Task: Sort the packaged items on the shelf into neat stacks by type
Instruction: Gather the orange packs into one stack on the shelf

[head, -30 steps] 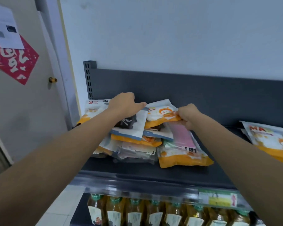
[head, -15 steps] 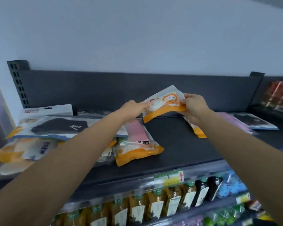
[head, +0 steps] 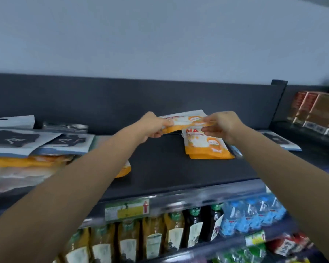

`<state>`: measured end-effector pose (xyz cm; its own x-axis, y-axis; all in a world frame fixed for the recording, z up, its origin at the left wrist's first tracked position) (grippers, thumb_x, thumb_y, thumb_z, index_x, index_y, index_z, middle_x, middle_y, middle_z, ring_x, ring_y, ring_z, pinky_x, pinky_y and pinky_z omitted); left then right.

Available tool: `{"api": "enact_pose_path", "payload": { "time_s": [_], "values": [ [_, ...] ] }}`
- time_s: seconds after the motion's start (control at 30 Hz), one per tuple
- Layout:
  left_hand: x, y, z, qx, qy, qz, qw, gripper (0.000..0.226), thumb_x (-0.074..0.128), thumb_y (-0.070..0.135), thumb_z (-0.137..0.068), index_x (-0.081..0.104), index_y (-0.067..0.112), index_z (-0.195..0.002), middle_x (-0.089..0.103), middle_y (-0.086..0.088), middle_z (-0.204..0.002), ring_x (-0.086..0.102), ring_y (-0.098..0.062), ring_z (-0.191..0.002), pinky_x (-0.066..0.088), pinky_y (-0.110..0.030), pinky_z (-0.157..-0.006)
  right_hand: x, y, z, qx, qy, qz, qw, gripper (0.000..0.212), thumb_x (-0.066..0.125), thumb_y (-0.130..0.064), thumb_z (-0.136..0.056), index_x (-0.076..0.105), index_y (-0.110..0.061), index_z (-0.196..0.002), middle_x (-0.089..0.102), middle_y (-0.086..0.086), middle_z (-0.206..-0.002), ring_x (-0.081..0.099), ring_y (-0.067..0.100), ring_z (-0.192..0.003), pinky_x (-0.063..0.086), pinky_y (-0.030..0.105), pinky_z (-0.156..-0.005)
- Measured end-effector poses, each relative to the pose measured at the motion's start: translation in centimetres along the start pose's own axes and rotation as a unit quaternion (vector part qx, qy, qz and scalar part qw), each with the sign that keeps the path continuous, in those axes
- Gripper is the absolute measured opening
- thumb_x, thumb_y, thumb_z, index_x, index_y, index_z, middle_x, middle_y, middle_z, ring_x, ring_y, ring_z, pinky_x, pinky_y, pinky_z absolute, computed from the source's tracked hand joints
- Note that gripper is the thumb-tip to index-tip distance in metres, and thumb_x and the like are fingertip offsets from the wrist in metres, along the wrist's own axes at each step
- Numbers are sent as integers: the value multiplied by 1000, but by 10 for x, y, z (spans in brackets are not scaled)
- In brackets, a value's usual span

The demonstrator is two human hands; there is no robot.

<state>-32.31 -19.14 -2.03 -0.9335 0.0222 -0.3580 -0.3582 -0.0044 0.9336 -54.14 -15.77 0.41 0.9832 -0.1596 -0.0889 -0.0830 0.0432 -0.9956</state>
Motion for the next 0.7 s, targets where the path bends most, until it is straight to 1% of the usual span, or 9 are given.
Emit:
{"api": "enact_pose_path", "payload": {
  "time_s": [0.13, 0.23, 0.27, 0.37, 0.47, 0.53, 0.57, 0.63, 0.7],
  "values": [
    [50, 12, -10, -18, 19, -11, 1000, 32, 72, 18, -84, 62, 0, -109, 67, -8, -103, 63, -12, -80, 53, -21, -59, -44, 8, -34, -7, -38, 111, 993, 25, 70, -5, -83, 65, 6, -105, 65, 18, -88, 60, 21, -59, 55, 28, -56],
    [74, 20, -20, -30, 44, -26, 998, 30, 71, 18, -85, 65, 0, -108, 69, -10, -106, 65, -17, -90, 55, -27, -72, -69, 14, -62, -17, -47, 149, 988, 22, 73, -8, -81, 66, 3, -98, 63, 11, -79, 60, 22, -66, 54, 30, -62],
    [81, 22, -22, -36, 48, -32, 998, 30, 71, 17, -85, 65, -1, -108, 69, -9, -105, 64, -17, -89, 54, -27, -73, -76, 16, -70, -21, -50, 173, 983, 20, 74, -10, -81, 66, 2, -95, 60, 9, -75, 59, 21, -65, 53, 30, -59],
    [98, 23, -27, -56, 51, -72, 995, 25, 71, 15, -86, 65, -2, -102, 65, -6, -92, 59, -12, -76, 48, -23, -66, -86, 27, -90, -22, -71, 236, 969, 16, 72, -11, -81, 60, -2, -86, 50, 8, -67, 50, 16, -55, 45, 25, -46],
    [107, 20, -32, -66, 70, -113, 989, 19, 71, 19, -86, 58, 9, -95, 60, 0, -89, 57, -12, -80, 47, -23, -65, -87, 42, -106, -8, -87, 283, 955, 19, 71, -13, -82, 54, -4, -85, 46, 5, -62, 47, 16, -53, 39, 22, -41],
    [110, 15, -36, -69, 76, -151, 983, 27, 71, 23, -85, 55, 10, -103, 60, -2, -100, 57, -14, -87, 46, -22, -64, -82, 56, -113, 3, -108, 296, 949, 20, 71, -15, -81, 55, -5, -89, 50, 5, -65, 49, 18, -54, 38, 22, -41],
    [110, 12, -38, -75, 75, -164, 981, 31, 72, 24, -85, 56, 9, -107, 60, -4, -106, 58, -16, -92, 49, -24, -67, -79, 62, -115, 3, -117, 307, 944, 20, 71, -16, -80, 58, -5, -92, 53, 6, -68, 51, 19, -57, 38, 24, -43],
    [111, 6, -39, -82, 73, -174, 979, 35, 71, 25, -85, 56, 9, -112, 61, -6, -113, 59, -19, -99, 52, -31, -79, -74, 68, -118, -8, -120, 348, 930, 25, 71, -23, -80, 61, -10, -98, 61, 6, -81, 57, 21, -69, 43, 27, -51],
    [109, 3, -37, -80, 73, -175, 979, 32, 70, 26, -86, 56, 9, -110, 61, -3, -112, 59, -18, -98, 52, -30, -80, -71, 64, -119, -36, -103, 427, 898, 26, 68, -32, -82, 59, -12, -97, 62, 4, -90, 59, 23, -82, 44, 29, -63]
  ]
}}
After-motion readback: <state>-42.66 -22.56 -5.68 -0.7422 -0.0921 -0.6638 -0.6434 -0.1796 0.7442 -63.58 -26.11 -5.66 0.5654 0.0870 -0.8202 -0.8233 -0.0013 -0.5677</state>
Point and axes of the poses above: each hand's wrist, its own z-axis away from the middle knuckle, its own x-axis out of the palm, y = z × x, the point moved 7 cm from there along -z, towards the middle knuckle
